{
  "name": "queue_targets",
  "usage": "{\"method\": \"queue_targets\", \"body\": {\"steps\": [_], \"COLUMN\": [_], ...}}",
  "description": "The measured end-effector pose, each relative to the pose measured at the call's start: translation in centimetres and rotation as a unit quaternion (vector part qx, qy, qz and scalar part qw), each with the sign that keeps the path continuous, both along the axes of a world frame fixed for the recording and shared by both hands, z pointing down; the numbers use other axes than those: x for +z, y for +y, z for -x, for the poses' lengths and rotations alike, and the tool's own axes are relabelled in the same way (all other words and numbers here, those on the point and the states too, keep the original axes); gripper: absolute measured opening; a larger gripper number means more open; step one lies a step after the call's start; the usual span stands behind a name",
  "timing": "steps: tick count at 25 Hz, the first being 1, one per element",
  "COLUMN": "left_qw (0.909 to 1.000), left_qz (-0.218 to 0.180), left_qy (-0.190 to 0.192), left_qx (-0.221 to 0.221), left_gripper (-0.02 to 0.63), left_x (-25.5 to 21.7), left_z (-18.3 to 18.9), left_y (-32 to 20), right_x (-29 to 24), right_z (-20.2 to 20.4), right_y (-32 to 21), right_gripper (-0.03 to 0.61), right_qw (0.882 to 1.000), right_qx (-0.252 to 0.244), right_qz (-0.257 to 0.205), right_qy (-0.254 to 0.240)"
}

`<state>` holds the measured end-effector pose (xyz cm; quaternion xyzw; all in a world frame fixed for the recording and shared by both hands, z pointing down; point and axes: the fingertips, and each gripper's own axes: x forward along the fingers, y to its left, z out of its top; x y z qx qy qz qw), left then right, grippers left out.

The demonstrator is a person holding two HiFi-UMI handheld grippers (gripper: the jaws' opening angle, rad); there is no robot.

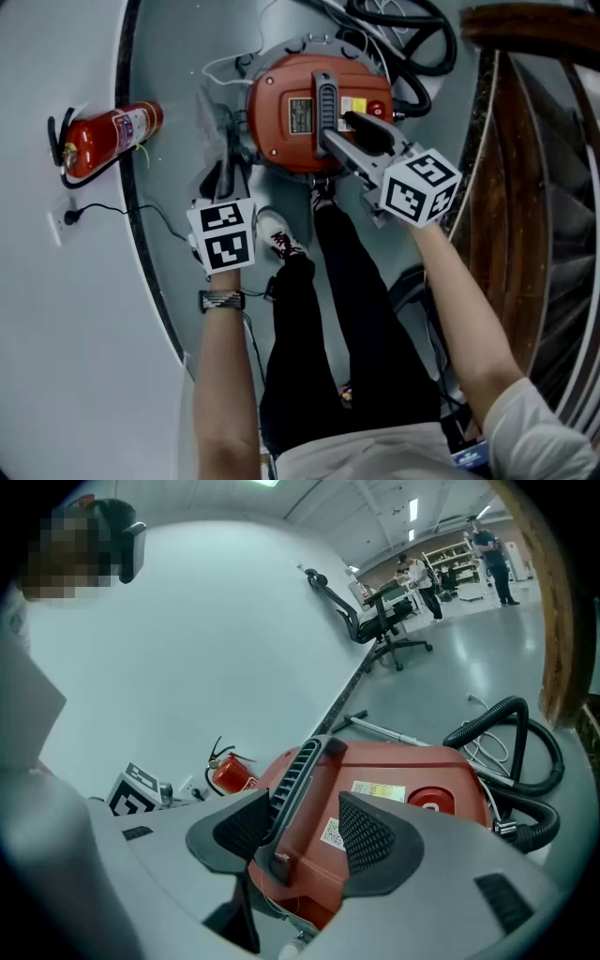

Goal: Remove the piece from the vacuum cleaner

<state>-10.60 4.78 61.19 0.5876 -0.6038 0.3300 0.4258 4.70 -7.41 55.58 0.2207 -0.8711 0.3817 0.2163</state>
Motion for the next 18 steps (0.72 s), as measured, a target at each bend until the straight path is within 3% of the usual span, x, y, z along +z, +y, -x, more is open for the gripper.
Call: {"method": "queue_targets", "body": {"steps": [13,18], "left_qw": [0.9999,0.9999], "left_qz": [0.009,0.004], "left_qy": [-0.006,0.001], "left_qx": [0.006,-0.011], "left_gripper": [0.043,0.037], "left_x": [-0.1,0.0], "left_z": [1.0,1.3], "left_y": [0.3,0.3], "right_x": [0.4,0.2], "right_z": [-0.4,1.1], "right_y": [-0.2,1.7], "right_gripper": [0.253,0.253], "right_qw": [0.999,0.995], "right_qx": [0.007,-0.083], "right_qz": [0.046,0.052], "right_qy": [0.025,0.013]}}
